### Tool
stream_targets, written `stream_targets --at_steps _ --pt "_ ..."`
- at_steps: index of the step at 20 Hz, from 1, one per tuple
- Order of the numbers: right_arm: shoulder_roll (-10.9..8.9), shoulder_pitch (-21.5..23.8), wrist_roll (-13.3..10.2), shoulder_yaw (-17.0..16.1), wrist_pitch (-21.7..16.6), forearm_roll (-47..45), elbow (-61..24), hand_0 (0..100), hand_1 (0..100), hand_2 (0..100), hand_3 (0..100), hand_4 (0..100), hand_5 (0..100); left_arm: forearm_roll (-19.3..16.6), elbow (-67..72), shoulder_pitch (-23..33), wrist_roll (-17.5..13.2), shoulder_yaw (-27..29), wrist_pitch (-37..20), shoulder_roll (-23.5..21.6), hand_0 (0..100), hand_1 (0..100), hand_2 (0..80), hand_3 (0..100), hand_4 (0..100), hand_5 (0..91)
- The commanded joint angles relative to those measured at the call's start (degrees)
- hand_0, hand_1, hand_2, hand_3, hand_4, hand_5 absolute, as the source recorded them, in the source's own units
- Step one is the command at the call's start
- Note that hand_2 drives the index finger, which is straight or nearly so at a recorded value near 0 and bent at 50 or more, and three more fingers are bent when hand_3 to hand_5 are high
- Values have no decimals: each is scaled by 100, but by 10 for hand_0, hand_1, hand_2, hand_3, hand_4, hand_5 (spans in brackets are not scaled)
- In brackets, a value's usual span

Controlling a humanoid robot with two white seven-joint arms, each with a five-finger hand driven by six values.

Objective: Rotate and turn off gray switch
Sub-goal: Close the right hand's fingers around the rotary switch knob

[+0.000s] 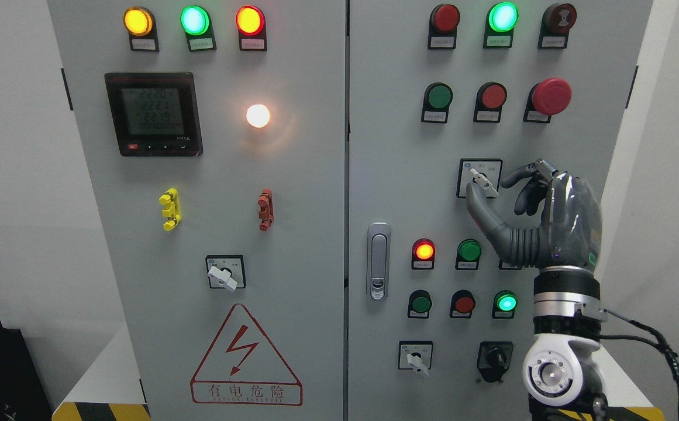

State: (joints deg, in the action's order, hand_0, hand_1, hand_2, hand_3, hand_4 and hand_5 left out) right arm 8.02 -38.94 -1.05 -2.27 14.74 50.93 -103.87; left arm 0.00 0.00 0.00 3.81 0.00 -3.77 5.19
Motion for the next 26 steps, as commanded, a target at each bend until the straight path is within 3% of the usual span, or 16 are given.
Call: stream_targets --at_steps 1,26 --pt "-2 -26 0 7 28 5 42 94 462 595 931 942 1000 106 -149 -53 -3 44 -1 -1 120 389 0 0 0 0" --pt "7 -61 44 25 28 128 42 128 476 612 935 947 1000 106 -149 -53 -3 44 -1 -1 120 389 0 0 0 0"
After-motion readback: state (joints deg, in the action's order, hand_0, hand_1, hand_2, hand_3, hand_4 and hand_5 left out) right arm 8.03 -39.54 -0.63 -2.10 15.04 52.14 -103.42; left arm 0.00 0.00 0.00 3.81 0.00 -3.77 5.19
